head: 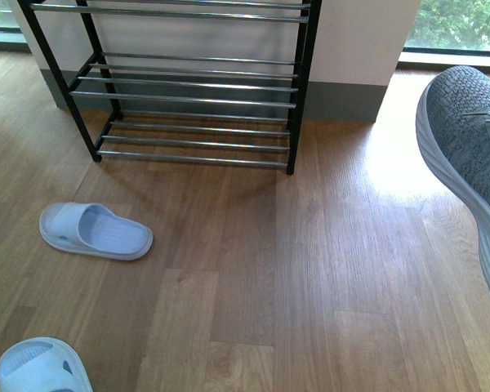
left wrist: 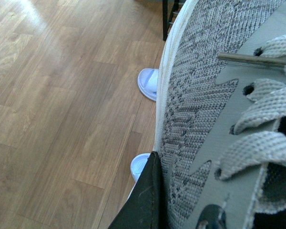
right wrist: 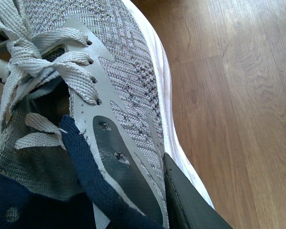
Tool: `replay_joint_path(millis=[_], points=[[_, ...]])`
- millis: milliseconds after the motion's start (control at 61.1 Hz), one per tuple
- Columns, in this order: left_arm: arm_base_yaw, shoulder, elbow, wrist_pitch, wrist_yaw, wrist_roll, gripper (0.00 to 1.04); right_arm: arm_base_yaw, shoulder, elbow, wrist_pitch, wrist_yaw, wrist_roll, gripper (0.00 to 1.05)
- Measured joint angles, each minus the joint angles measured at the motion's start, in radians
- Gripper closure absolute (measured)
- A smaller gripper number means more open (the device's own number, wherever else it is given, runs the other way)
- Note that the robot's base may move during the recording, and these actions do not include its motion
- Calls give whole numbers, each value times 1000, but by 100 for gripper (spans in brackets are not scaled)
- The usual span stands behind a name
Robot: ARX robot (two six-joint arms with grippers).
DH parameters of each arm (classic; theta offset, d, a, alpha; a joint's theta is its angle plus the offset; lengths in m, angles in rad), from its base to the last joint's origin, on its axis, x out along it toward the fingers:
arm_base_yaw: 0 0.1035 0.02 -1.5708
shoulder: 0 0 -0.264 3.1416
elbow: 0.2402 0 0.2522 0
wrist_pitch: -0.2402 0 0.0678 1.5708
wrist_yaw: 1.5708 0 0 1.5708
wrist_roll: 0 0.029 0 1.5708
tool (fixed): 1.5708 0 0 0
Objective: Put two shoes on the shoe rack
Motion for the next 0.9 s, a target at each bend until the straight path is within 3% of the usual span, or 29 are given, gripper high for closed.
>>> replay_joint_path(millis=[900], points=[[-1, -2, 0, -3, 5, -3, 102, 1, -3, 0, 0, 1, 0, 103]])
